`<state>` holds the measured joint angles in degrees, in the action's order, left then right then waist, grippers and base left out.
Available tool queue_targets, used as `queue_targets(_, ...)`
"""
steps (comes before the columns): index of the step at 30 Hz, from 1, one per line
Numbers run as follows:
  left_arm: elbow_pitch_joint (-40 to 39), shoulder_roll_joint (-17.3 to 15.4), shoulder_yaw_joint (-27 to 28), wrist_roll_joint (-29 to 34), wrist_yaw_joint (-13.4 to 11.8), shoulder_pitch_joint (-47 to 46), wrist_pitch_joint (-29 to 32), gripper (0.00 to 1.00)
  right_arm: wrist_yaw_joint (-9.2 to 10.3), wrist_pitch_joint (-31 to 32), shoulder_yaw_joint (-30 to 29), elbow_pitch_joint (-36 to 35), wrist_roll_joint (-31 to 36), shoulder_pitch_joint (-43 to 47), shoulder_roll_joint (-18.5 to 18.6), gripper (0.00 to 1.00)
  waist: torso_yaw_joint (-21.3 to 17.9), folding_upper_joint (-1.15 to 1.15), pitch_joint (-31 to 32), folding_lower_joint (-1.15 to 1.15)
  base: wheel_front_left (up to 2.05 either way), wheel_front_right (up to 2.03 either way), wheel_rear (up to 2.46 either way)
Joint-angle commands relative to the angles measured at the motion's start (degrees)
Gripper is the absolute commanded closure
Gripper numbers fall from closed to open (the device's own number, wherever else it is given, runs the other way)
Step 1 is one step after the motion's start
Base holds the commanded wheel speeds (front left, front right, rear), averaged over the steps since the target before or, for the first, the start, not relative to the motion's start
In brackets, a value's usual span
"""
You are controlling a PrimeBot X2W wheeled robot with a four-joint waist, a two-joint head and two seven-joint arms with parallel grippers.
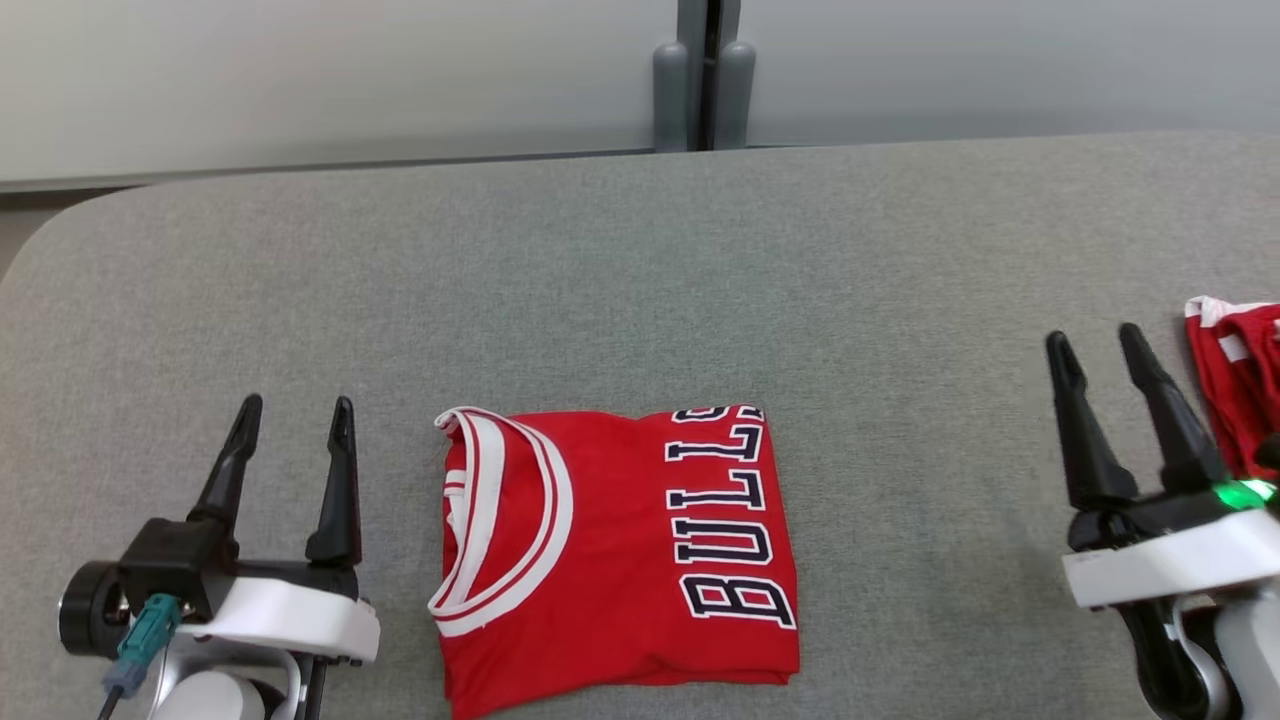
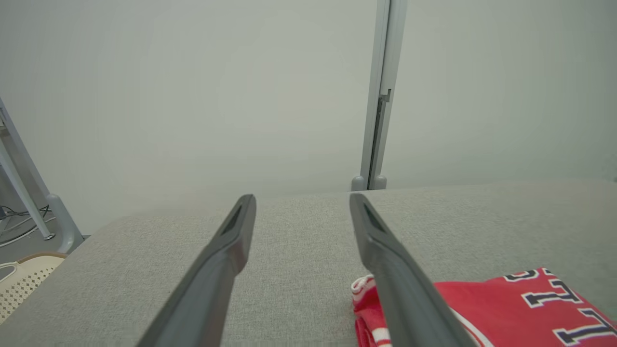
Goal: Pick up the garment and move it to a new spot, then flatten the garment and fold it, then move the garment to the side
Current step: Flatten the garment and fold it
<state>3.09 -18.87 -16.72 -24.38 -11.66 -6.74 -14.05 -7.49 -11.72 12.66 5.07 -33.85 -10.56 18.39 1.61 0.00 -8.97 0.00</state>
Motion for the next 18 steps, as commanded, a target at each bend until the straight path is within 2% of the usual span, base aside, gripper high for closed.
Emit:
queue_targets(1, -0.1, -0.3, 0.1, -0.4, -0.1, 0.7, 0.1, 0.0, 0.01, 0.9, -1.5, -0.8, 1.3, 1.6, -0.2, 0.0, -0.8, 0.0, 1.1, 0.0, 0.0, 0.0, 0.0)
queue_targets(7, -0.6, -1.2, -0.5, -0.5, -0.3, 3.6, 0.9, 0.0, 0.01, 5.3, -6.7, -4.5, 5.6, 7.5, -1.1, 0.0, -2.0, 0.0, 3.9, 0.0, 0.0, 0.0, 0.0)
queue_targets(18, -1.3, -2.4, -1.2, -1.0, -1.0, 8.5, 2.5, 0.0, 0.01, 11.7, -9.6, -9.5, 10.6, 15.6, -3.5, 0.0, -2.5, 0.0, 9.0, 0.0, 0.0, 0.0, 0.0)
